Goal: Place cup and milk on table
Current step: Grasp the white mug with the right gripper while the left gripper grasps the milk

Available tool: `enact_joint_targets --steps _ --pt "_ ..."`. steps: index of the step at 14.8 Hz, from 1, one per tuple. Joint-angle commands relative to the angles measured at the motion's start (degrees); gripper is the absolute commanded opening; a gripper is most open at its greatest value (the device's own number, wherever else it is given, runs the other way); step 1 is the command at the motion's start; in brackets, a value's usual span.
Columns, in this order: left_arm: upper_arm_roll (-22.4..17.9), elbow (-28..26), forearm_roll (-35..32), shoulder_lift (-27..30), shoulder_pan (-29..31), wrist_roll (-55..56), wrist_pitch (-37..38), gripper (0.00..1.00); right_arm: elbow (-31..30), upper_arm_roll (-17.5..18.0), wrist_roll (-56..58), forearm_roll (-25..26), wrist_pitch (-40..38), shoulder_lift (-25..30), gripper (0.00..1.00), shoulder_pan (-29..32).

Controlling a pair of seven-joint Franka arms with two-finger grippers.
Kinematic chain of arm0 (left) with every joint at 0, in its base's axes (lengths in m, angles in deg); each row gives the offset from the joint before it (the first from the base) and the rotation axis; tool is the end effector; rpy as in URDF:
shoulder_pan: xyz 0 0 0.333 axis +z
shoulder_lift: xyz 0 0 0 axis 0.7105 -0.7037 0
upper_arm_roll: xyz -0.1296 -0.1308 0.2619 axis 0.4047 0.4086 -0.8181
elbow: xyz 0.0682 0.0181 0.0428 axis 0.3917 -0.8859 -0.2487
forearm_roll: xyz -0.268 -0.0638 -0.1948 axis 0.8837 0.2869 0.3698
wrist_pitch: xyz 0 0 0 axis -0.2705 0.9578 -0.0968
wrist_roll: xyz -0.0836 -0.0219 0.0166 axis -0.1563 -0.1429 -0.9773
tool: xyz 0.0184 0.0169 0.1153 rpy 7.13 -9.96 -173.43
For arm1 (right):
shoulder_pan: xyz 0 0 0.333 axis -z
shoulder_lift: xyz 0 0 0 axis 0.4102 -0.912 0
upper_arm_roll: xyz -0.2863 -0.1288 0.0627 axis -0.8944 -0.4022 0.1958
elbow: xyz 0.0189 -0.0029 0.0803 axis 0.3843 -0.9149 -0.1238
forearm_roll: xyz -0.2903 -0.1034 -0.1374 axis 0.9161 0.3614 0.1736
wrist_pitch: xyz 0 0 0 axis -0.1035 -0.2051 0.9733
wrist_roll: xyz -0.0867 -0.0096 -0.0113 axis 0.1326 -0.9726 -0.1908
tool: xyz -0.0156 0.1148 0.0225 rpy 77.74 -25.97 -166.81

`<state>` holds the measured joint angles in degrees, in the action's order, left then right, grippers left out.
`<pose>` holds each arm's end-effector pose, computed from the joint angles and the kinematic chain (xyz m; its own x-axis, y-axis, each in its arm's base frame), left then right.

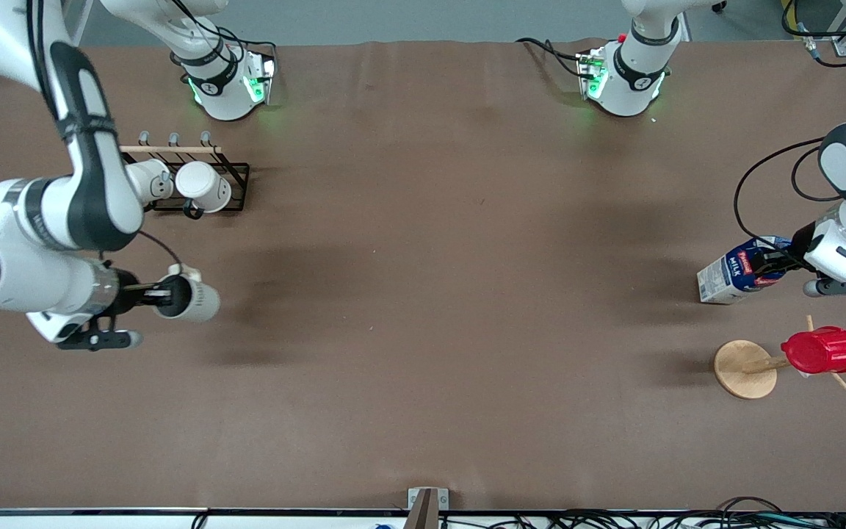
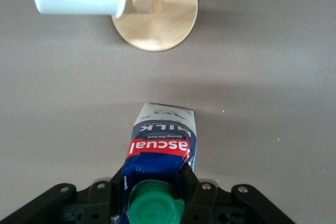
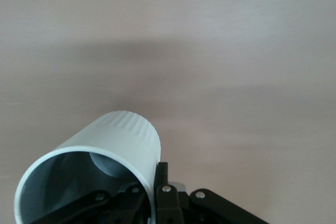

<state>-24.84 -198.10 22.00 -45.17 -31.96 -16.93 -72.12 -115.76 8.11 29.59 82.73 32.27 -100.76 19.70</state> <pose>0.5235 0.1164 0.3810 0.9973 0.0693 0.0240 0.0692 -0.9976 0.0055 0.5909 0.0633 0.3971 0.9853 -0.0131 -0.1706 -0.0273 -0.9963 -0.0816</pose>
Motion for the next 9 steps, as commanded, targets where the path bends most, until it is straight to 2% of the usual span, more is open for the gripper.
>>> enact_joint_targets --steps 1,4,7,9 --pt "0.71 0.51 -0.5 2.76 0.05 0.35 0.37 0.08 -1.14 10.26 -15.07 0.34 -0.85 2.27 0.0 -0.05" --pt "1.68 2.88 -0.5 3.56 -0.48 0.8 1.69 0.04 -1.23 20.29 -32.38 1.39 4.4 1.75 0.0 -1.89" --pt "2.56 5.95 -0.5 3.64 -0.57 0.88 2.82 0.03 -1.14 25.93 -47.86 8.67 12.05 -3.33 0.0 -6.19" --pt "4.31 9.99 -0.5 3.64 -0.4 1.06 8.43 0.03 -1.05 27.52 -56.74 12.19 18.2 -7.72 0.0 -9.61"
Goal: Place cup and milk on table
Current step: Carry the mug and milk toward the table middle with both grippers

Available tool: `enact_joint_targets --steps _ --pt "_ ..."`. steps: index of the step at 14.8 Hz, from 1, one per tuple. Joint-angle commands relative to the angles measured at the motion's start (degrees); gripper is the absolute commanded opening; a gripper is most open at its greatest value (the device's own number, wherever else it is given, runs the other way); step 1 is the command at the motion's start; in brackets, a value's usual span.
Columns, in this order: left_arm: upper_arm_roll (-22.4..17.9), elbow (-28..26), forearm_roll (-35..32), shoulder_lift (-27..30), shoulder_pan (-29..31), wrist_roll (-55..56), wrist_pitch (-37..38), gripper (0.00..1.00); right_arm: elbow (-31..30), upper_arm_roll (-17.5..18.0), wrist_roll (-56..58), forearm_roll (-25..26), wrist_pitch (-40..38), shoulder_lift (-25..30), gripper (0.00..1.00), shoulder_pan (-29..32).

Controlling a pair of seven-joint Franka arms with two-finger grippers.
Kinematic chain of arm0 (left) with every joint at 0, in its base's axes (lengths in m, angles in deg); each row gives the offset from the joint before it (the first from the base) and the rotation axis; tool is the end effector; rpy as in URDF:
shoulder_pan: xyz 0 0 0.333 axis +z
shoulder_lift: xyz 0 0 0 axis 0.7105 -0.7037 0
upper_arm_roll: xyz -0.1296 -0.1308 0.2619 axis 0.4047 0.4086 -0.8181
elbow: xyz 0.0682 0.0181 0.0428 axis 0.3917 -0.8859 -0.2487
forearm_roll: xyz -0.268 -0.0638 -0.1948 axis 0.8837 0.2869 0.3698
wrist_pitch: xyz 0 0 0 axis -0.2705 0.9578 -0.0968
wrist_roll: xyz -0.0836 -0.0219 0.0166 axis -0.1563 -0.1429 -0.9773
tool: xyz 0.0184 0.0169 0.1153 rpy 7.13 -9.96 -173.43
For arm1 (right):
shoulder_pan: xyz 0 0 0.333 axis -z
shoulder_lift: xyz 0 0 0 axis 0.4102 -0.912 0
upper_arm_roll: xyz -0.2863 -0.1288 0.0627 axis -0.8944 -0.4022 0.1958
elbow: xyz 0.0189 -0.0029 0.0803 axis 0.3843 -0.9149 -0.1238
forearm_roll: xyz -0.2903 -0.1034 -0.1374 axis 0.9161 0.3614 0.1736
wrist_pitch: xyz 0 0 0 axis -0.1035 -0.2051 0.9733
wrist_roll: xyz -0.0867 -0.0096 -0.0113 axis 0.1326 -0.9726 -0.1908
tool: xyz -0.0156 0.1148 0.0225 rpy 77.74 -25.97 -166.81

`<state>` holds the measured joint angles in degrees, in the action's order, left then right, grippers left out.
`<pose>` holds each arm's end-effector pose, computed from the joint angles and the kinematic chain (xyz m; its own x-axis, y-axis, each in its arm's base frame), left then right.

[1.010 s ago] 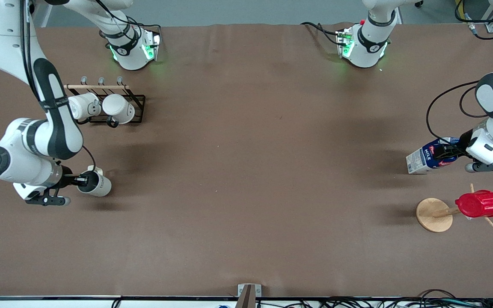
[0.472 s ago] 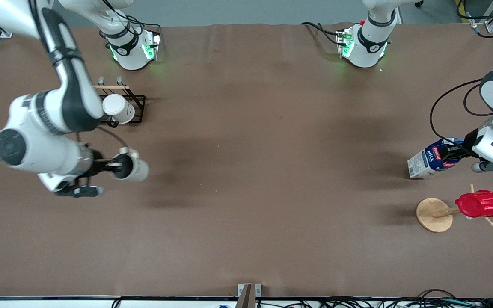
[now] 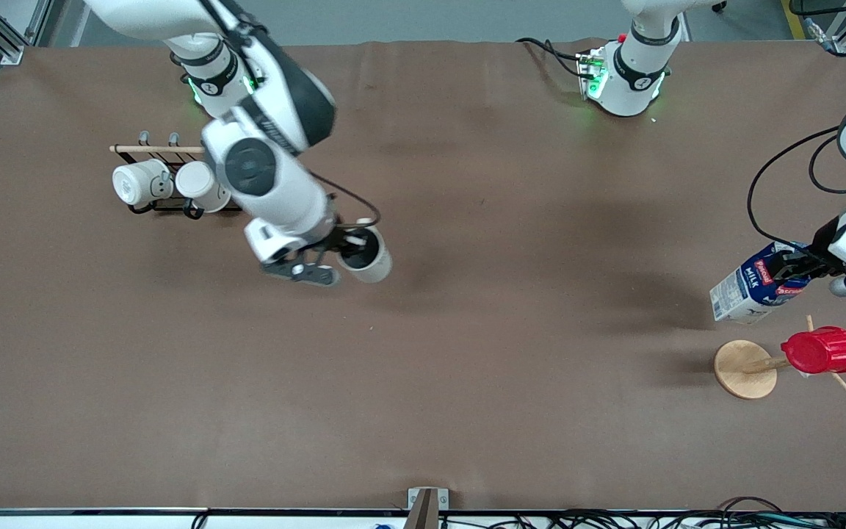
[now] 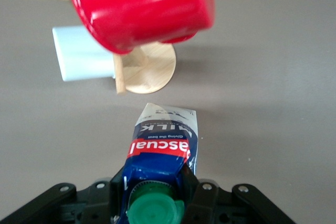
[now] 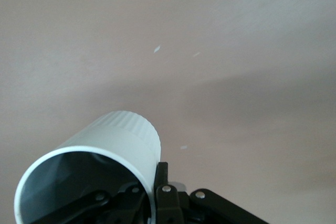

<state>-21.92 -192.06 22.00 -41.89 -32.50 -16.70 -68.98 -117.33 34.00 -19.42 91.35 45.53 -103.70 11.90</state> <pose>0.5419 0.0874 0.4506 0.9913 0.0125 0.1314 0.0132 -0.9999 -0.0046 0.5034 0.3584 0.3965 0.9616 -0.2568 -0.0963 -0.2671 -0.9568 -0.1150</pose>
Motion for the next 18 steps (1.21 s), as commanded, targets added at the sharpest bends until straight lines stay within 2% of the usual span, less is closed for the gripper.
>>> enact_joint_targets --steps 1,4,9,11,14,16,17,18 --pt "2.01 5.88 -0.5 0.46 0.06 1.7 8.36 0.03 0.69 1.73 -11.69 6.2 7.15 -7.06 0.0 -3.92" --pt "6.57 9.15 -0.5 0.46 0.06 6.61 12.0 0.04 4.72 1.81 -20.94 12.45 7.79 -12.7 0.0 -7.89" --pt "17.38 9.15 -0.5 -1.99 -0.38 10.14 9.81 0.06 5.7 1.73 -21.75 14.65 7.87 -15.52 0.02 -10.53" --pt "19.24 9.33 -0.68 -3.75 -3.09 13.81 8.23 0.05 5.7 1.73 -22.18 16.76 7.96 -16.14 0.02 -10.8" --pt "19.24 11.34 -3.74 -8.76 -10.82 22.67 5.23 0.05 5.7 1.73 -23.41 17.64 8.05 -17.19 0.05 -12.2" --pt "19.33 13.27 -7.08 -11.92 -15.04 30.32 5.14 0.05 5.62 1.73 -23.68 20.1 7.96 -17.28 0.14 -12.21" --pt "19.33 13.8 -7.96 -13.41 -16.97 33.66 5.14 0.05 5.53 1.73 -23.68 20.63 7.96 -17.28 0.28 -12.12" --pt "19.33 13.81 -8.58 -14.3 -19.08 36.05 5.06 0.05 5.53 1.73 -23.77 20.55 7.96 -17.28 0.59 -12.12"
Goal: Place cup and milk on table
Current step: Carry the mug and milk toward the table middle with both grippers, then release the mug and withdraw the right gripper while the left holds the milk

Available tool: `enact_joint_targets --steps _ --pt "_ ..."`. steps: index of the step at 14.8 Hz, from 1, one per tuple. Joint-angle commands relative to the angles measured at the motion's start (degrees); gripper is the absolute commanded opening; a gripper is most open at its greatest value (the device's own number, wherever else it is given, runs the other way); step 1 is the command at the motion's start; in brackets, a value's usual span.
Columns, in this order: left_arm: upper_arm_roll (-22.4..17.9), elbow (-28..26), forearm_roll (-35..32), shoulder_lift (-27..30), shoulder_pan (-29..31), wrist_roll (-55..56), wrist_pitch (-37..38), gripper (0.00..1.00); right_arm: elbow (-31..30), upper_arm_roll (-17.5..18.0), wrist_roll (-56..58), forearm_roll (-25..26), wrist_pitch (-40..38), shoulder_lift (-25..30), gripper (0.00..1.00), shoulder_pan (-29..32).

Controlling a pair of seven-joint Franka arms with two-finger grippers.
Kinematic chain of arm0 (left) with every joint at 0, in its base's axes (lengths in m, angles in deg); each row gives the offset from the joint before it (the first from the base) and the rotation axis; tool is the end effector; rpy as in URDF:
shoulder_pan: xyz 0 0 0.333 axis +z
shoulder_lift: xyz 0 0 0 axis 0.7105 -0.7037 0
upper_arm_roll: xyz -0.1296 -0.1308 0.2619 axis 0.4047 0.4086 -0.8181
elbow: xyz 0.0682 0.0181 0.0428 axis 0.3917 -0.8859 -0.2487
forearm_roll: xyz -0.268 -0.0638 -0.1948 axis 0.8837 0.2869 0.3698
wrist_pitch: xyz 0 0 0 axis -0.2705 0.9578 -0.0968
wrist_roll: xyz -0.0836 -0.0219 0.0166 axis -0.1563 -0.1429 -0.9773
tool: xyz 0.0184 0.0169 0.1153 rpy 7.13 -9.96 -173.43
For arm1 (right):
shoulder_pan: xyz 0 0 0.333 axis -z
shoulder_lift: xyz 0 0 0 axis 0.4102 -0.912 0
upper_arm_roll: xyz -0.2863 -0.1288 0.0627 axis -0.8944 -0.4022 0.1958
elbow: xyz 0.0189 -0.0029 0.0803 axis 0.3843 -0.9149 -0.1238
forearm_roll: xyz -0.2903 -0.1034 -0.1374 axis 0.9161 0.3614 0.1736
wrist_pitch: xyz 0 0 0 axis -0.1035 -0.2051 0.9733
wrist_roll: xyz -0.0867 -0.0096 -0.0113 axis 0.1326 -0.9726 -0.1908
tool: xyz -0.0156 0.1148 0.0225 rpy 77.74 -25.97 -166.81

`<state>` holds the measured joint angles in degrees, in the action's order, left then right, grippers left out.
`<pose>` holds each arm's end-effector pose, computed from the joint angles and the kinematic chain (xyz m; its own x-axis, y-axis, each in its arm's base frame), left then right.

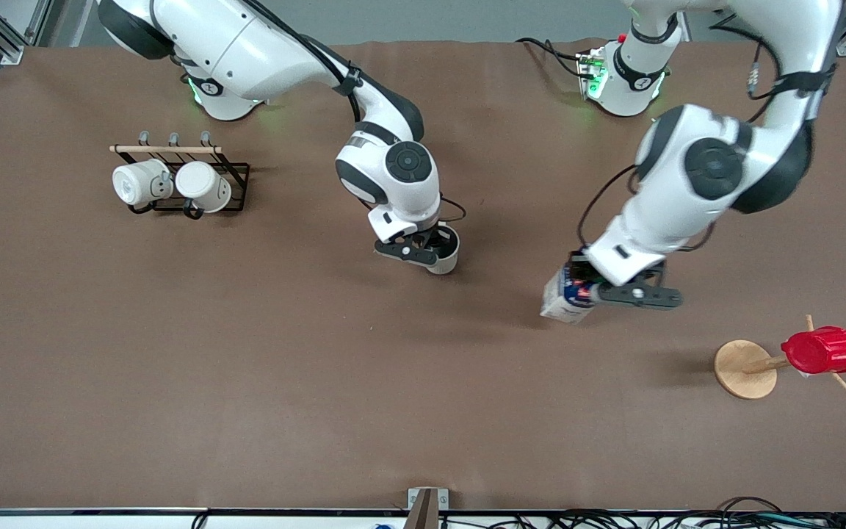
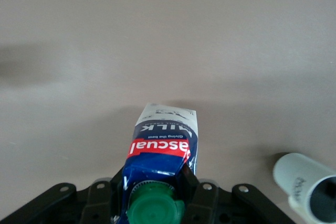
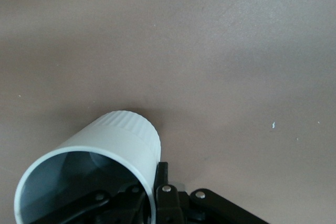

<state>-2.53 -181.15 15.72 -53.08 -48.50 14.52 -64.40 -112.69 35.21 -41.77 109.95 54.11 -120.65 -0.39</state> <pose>0.5449 -0.2391 0.4245 0.9943 -0.0916 0.0553 -0.0947 -0.9938 0.0574 0.4494 0.4780 0.2687 0.9609 -0.2765 -0.0162 -0.2769 -0.9604 -0.0312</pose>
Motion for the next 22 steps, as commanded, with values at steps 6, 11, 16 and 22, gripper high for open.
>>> enact_joint_targets --steps 6,11,16,22 --pt "-0.15 2.9 -3.18 -5.74 -10.29 13.88 -3.9 0.03 0.19 3.39 -0.19 1.16 -2.97 3.16 1.0 4.55" --pt "-0.06 3.34 -7.4 -7.95 -12.59 18.73 -5.06 0.03 0.27 7.47 14.7 -4.87 -18.69 15.98 1.0 15.11" --pt "0.02 4.03 -7.23 -7.95 -12.68 18.83 -5.06 0.03 0.36 -10.53 43.27 -16.16 -30.38 29.97 1.0 15.64" --pt "-0.06 5.27 -7.41 -9.71 -15.31 22.25 -5.06 0.03 0.88 -29.17 66.84 -16.77 -35.59 38.07 1.0 15.73"
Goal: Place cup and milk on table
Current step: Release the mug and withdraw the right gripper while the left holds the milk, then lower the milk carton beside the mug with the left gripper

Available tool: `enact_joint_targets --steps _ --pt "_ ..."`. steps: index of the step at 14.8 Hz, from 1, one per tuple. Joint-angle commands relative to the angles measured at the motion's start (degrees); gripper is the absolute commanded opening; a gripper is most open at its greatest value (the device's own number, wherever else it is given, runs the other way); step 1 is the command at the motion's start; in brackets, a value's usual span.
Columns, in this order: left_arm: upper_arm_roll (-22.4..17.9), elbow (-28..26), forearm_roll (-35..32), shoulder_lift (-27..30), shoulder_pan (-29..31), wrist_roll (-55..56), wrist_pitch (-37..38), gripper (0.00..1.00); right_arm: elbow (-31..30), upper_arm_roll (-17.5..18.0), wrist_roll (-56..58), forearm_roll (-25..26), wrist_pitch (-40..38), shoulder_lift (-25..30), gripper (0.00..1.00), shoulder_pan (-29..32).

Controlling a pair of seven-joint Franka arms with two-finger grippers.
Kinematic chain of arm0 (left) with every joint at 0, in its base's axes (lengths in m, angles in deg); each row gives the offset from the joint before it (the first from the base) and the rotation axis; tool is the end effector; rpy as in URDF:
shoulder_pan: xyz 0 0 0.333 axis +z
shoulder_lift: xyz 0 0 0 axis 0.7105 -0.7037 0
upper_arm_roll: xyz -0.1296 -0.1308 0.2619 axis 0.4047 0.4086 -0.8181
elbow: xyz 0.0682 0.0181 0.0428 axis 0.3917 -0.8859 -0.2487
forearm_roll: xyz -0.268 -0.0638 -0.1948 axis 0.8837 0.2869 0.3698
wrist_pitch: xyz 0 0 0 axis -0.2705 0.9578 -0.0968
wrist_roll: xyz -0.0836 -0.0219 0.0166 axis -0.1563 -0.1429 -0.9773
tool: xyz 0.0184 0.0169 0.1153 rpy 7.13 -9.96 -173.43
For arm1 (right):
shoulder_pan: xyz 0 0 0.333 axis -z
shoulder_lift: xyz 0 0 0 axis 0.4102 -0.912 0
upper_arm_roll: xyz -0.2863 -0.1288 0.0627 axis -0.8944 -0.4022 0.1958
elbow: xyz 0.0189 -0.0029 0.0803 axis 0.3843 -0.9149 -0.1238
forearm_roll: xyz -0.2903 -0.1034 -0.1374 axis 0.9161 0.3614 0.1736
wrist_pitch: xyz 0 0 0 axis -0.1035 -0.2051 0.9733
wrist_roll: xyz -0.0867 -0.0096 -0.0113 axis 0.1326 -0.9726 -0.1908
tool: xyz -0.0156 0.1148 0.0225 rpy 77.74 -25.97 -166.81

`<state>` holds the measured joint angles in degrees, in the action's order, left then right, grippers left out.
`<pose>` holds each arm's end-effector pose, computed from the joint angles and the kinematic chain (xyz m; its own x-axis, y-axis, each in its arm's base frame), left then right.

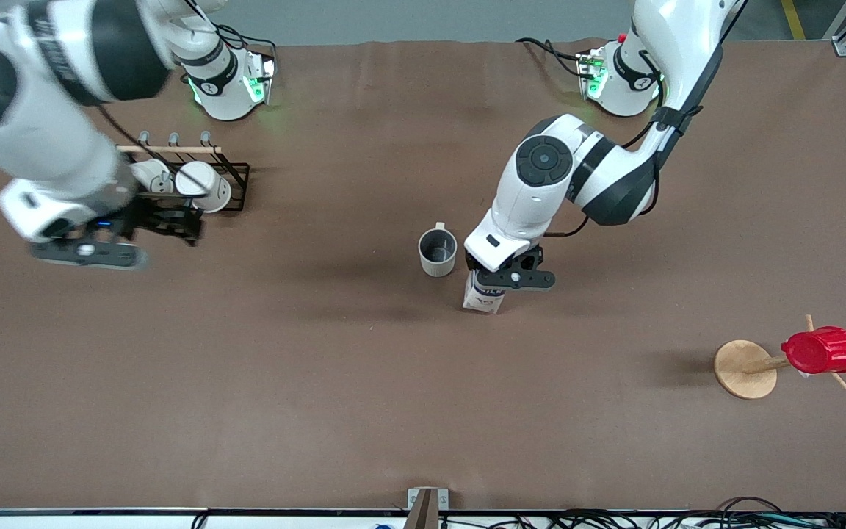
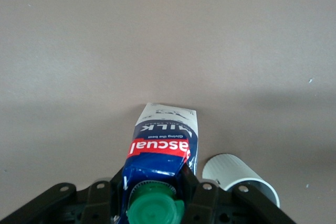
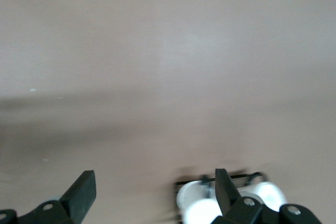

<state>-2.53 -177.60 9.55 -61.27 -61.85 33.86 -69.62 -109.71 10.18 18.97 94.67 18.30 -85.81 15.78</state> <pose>0.5074 -0.3687 0.3770 0.9967 -0.0306 0.0753 -0.0353 -0.9975 0.0620 0.5302 0.0923 0.5712 0.9983 -0.0566 -0.0128 -0.0549 -0.9925 0.1091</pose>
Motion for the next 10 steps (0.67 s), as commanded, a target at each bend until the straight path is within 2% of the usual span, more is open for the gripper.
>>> enact_joint_targets --steps 1,4,6,10 --pt "-0.06 1.55 -1.23 -1.52 -2.05 3.09 0.16 0.03 -1.66 -6.69 10.04 -1.5 0.13 3.58 1.0 -0.27" --pt "-0.06 0.58 -1.15 -1.09 -2.67 3.97 2.0 0.03 1.06 -11.1 19.2 -3.06 -0.31 3.5 1.0 1.66" --pt "-0.06 0.49 -1.23 -0.65 -2.49 5.29 3.58 0.03 3.25 -12.86 19.84 -5.18 -2.67 3.23 1.0 1.85" --pt "0.02 0.58 -1.23 -0.2 -2.49 5.73 5.61 0.03 4.76 -13.04 19.66 -5.1 -3.74 3.14 1.0 1.93"
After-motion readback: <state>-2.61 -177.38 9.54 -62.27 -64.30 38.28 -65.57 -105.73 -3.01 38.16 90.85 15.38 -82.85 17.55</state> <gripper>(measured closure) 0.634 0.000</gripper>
